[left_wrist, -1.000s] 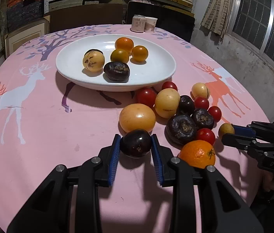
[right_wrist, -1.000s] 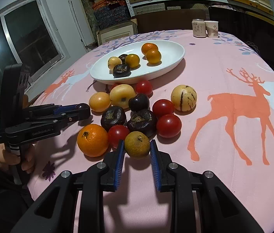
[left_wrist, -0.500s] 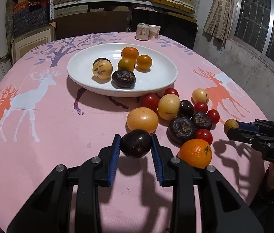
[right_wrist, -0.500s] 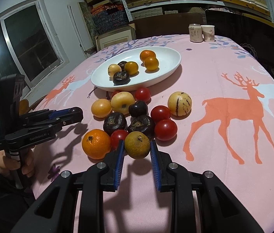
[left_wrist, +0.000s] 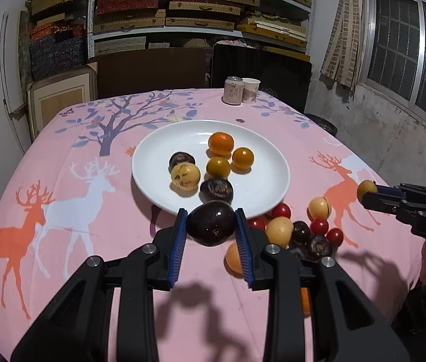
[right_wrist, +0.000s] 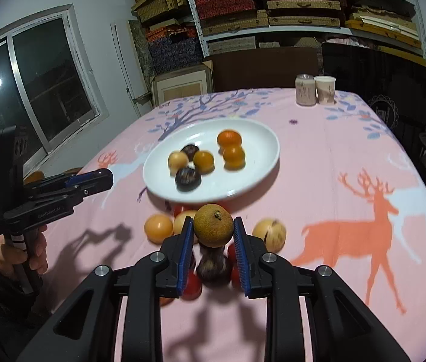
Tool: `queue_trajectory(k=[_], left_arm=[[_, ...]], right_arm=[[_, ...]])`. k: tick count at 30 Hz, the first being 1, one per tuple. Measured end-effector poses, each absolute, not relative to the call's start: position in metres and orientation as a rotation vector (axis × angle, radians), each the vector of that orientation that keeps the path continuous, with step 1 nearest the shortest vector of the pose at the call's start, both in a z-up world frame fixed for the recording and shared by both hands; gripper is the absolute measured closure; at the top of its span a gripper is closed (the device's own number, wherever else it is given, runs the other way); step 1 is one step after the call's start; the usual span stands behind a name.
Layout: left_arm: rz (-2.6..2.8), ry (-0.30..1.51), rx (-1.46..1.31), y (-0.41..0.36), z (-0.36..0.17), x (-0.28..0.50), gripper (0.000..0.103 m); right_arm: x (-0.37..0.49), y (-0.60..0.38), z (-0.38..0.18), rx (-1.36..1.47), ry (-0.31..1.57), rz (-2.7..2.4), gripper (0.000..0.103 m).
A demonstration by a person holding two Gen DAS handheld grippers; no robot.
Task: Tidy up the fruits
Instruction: 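Lift both held fruits toward the white plate, then lower both fruits onto the white plate and open both grippers, then grasp the large pale orange fruit with the left gripper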
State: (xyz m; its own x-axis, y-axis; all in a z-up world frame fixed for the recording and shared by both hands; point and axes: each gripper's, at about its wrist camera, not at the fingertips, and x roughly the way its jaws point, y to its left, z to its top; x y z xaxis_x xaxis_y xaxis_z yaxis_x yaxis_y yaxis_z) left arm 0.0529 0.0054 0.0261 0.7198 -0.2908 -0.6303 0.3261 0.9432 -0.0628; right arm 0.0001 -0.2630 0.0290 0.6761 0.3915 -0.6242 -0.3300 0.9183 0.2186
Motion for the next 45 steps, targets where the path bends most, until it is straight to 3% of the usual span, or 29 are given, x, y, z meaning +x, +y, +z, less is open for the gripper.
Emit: queue_trajectory(k=[7,20,22,24,28,35,45], left_arm=[[-0.327,0.712,0.038,-0.008,0.026,0.145,0.072],[-0.281,0.832,0.091,-0.033,-0.014,0.274,0.072],[-0.275,0.843,0.087,-0.033,-0.02,0.277,0.064],[-0.27,0.826,0.071,-0.031,-0.019,0.273,0.05],[-0.269,0.773,0.045,-0.022,-0.006,0.246,0.039],[-0.324,0.701,0.066,-0.012,0.006,0.152,0.022],[-0.387,0.735,0.232,-0.037,-0.029,0.05,0.022]], right_arm=[[0.088,-0.256,0.035,0.091,0.759,0.373,0.076],[0.213,-0.227,-0.012,0.049,0.859,0.322,0.075],[0.217,-0.223,-0.017,0.041,0.87,0.34,0.075],[0.216,-0.222,-0.016,0.033,0.864,0.333,0.071],[0.198,-0.229,-0.005,0.07,0.834,0.327,0.07],[0.112,-0.254,0.001,0.153,0.771,0.328,0.057],[0.008,-0.277,-0.03,0.285,0.809,0.278,0.056]])
